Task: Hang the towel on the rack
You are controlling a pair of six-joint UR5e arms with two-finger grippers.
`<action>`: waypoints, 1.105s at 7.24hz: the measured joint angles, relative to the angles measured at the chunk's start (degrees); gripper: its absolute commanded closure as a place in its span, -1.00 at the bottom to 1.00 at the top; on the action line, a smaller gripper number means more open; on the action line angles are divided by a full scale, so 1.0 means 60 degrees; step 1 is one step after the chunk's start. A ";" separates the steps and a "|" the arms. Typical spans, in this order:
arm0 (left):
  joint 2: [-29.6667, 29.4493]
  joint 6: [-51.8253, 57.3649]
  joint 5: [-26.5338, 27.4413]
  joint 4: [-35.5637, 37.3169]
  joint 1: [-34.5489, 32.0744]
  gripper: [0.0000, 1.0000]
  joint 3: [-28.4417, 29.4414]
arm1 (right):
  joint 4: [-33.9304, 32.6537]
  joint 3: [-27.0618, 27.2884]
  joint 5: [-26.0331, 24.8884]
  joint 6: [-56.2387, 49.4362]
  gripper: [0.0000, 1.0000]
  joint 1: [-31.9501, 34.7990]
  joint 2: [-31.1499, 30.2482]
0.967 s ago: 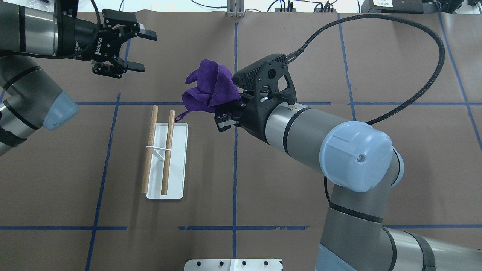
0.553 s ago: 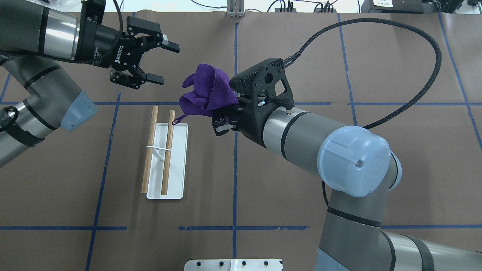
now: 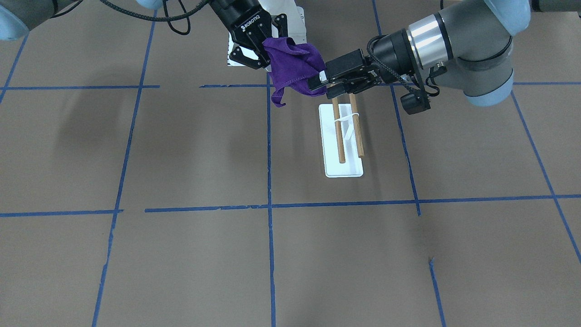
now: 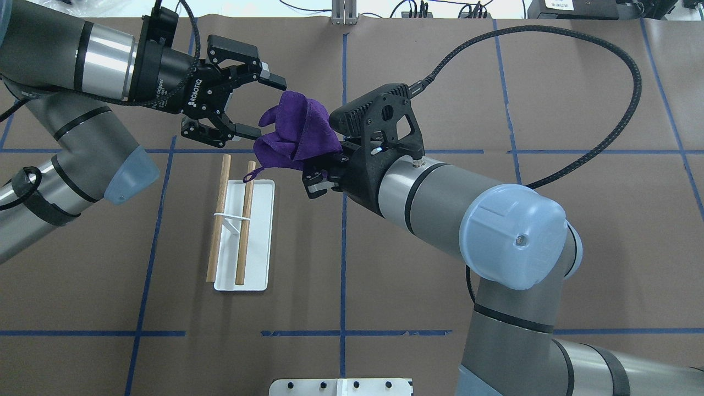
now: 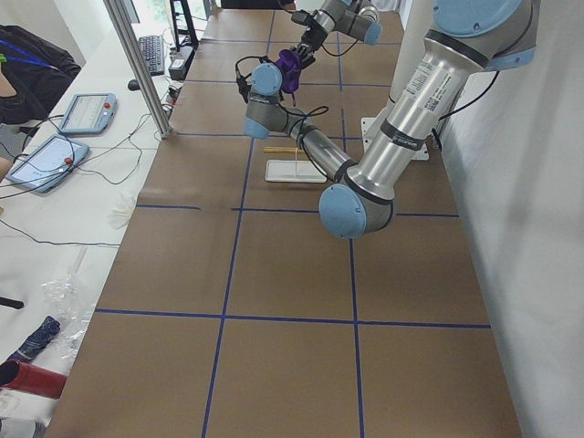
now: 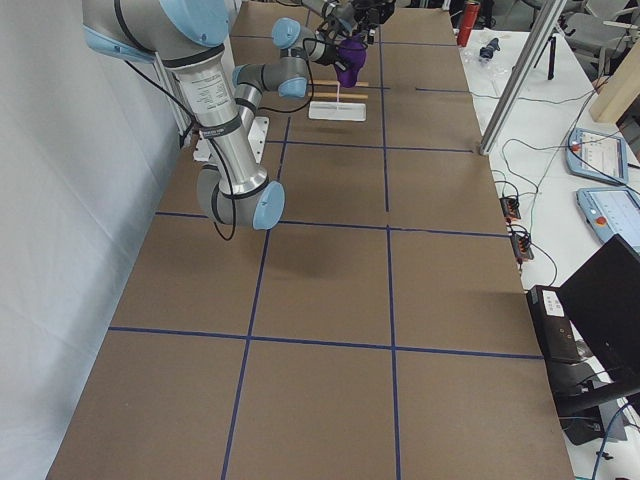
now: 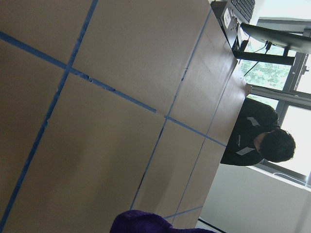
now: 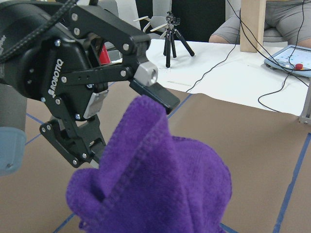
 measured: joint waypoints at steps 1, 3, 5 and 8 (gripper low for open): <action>-0.0033 -0.0047 0.0000 -0.0001 0.0031 -0.71 -0.0018 | 0.0002 0.0005 0.0000 0.0012 1.00 -0.0003 0.0004; -0.0069 -0.0104 -0.0003 0.0002 0.0075 0.02 -0.0027 | 0.0013 0.0016 -0.0025 0.0019 1.00 -0.0005 0.0011; -0.0091 -0.0113 -0.0022 0.0012 0.0085 0.63 -0.0052 | 0.0018 0.0017 -0.0076 0.0017 1.00 -0.0006 0.0011; -0.0066 -0.0066 -0.0081 0.0000 0.0066 1.00 -0.0152 | 0.0018 0.0013 -0.0078 -0.0027 1.00 -0.0022 0.0007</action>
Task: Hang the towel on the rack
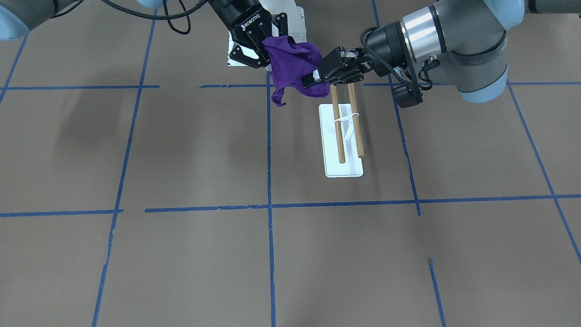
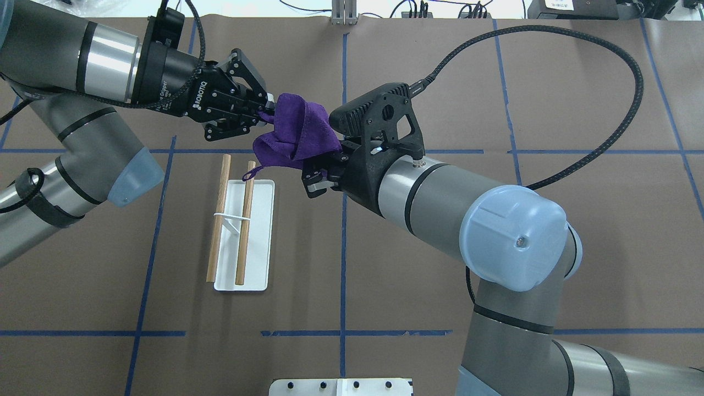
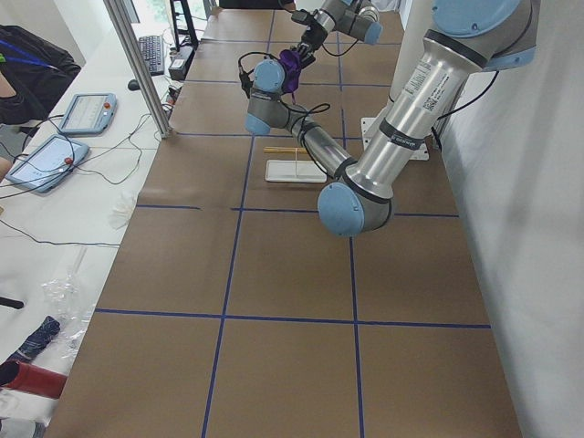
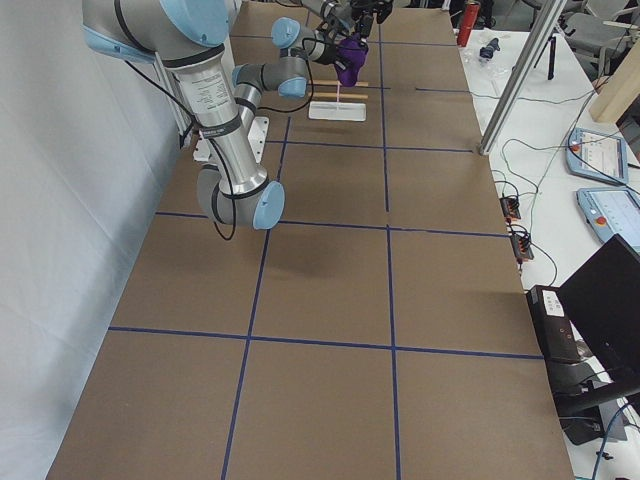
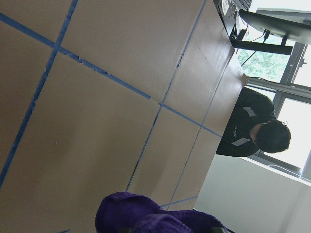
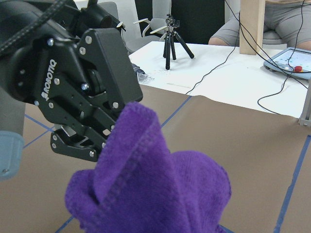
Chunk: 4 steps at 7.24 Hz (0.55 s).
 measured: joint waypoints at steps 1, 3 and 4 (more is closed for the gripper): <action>0.0017 0.0004 -0.0012 -0.0001 -0.0009 1.00 -0.0040 | 0.0003 0.0005 0.0000 0.0011 -0.40 -0.0016 -0.0006; 0.0026 0.0003 -0.0020 0.0001 -0.0019 1.00 -0.0061 | 0.0065 0.0075 0.0004 0.0596 -1.00 -0.0059 -0.0018; 0.0032 0.0000 -0.0021 0.0008 -0.0026 1.00 -0.0065 | 0.0143 0.0129 0.0016 0.0960 -1.00 -0.0065 -0.0040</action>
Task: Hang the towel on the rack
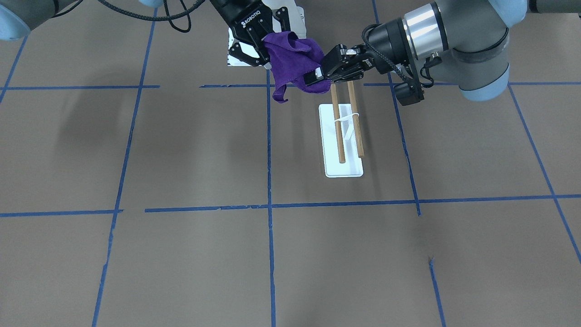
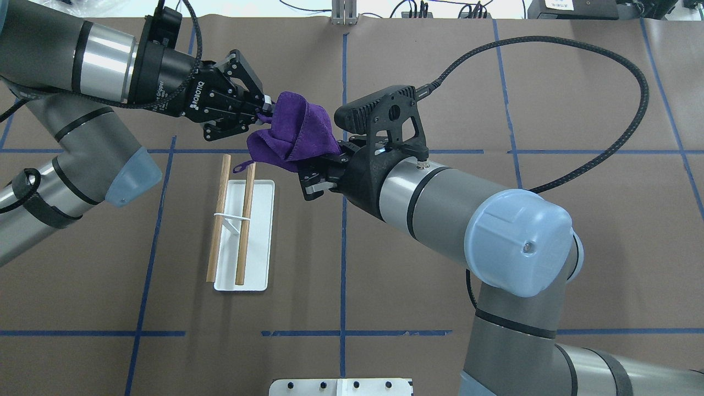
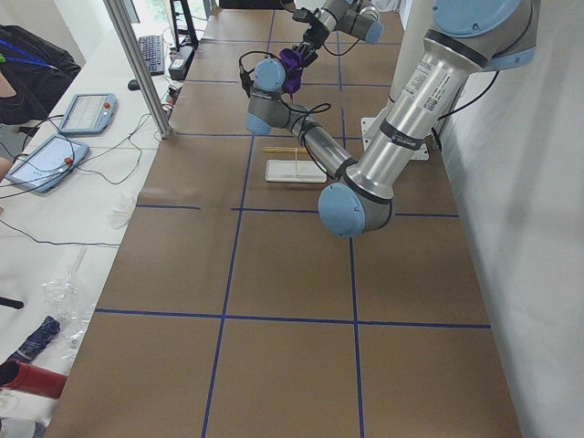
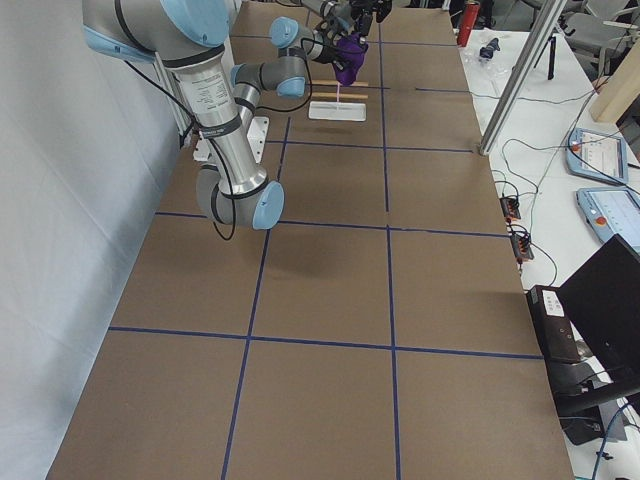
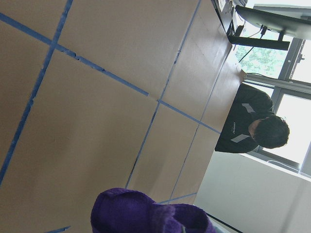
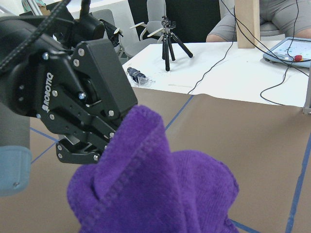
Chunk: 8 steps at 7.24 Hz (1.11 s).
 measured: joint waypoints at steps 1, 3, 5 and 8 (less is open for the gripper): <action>0.0014 0.0003 0.0000 0.0003 -0.0005 1.00 -0.0001 | 0.0028 0.0036 0.0021 0.0125 -1.00 -0.0001 -0.0046; 0.0046 0.0003 0.0000 -0.0001 -0.0019 1.00 -0.0002 | -0.0008 0.0238 0.0085 0.0115 -1.00 0.0042 -0.0291; 0.0053 -0.0007 0.0003 0.0013 -0.0044 1.00 -0.0002 | -0.0058 0.1455 0.0416 -0.0104 -1.00 0.0069 -0.1580; 0.0019 -0.0028 0.0049 0.0175 -0.0064 1.00 -0.0242 | -0.0069 0.3287 0.1605 -0.0200 -1.00 0.0656 -0.4336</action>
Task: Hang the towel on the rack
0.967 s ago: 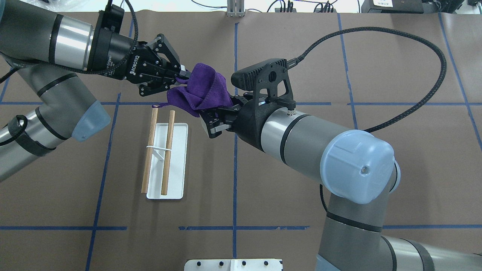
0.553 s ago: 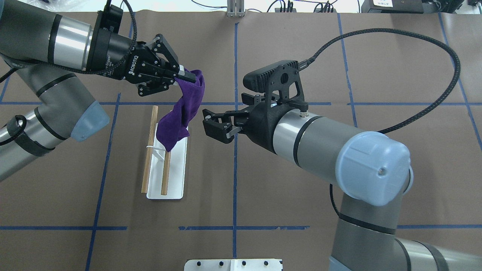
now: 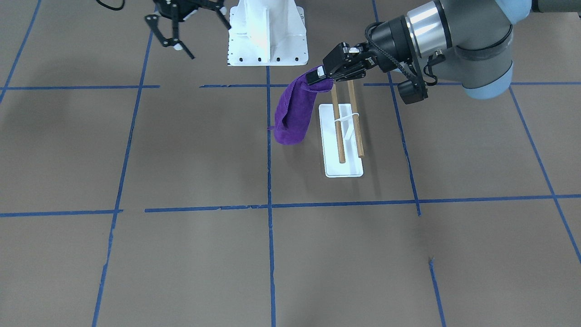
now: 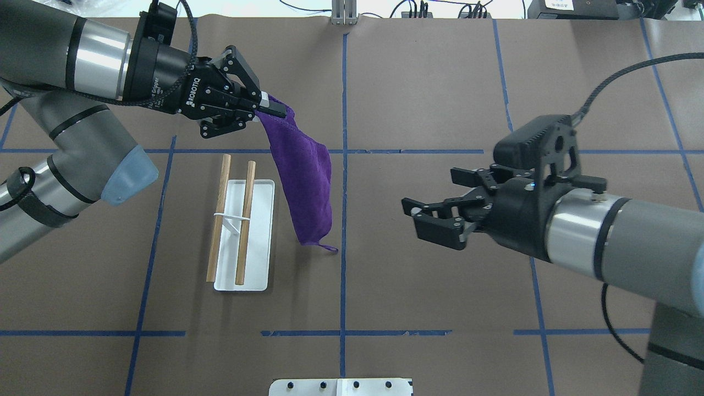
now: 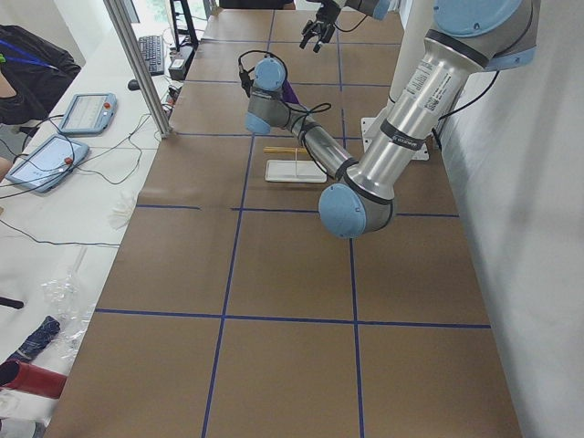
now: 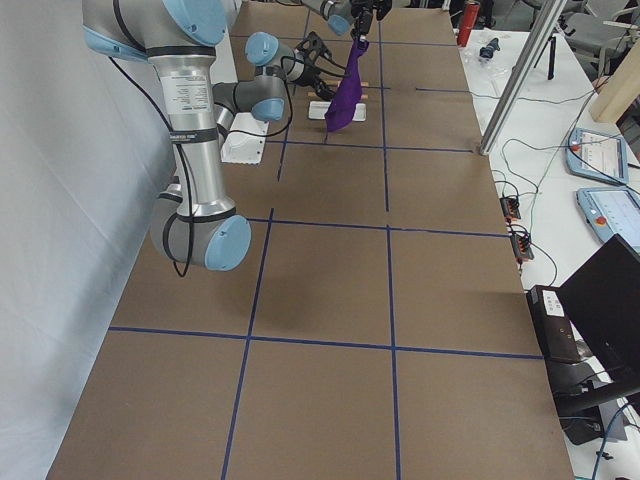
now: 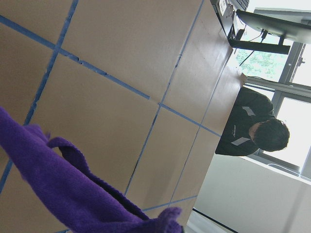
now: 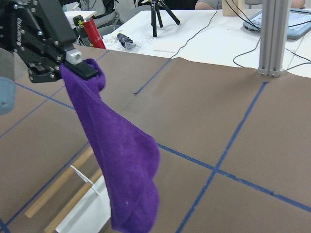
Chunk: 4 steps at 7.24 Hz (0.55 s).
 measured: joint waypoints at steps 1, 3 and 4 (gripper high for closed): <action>-0.0023 -0.0003 0.0125 0.0345 0.0003 1.00 -0.0312 | -0.0001 0.0206 0.1213 -0.0191 -1.00 0.0996 -0.0730; -0.0024 0.0026 0.1114 0.1492 0.0085 1.00 -0.1269 | -0.0010 -0.0427 0.4595 -0.1499 -1.00 0.4059 -0.1484; -0.0027 0.0082 0.1709 0.2188 0.0240 1.00 -0.1819 | -0.0018 -0.1080 0.5690 -0.2390 -1.00 0.5373 -0.1682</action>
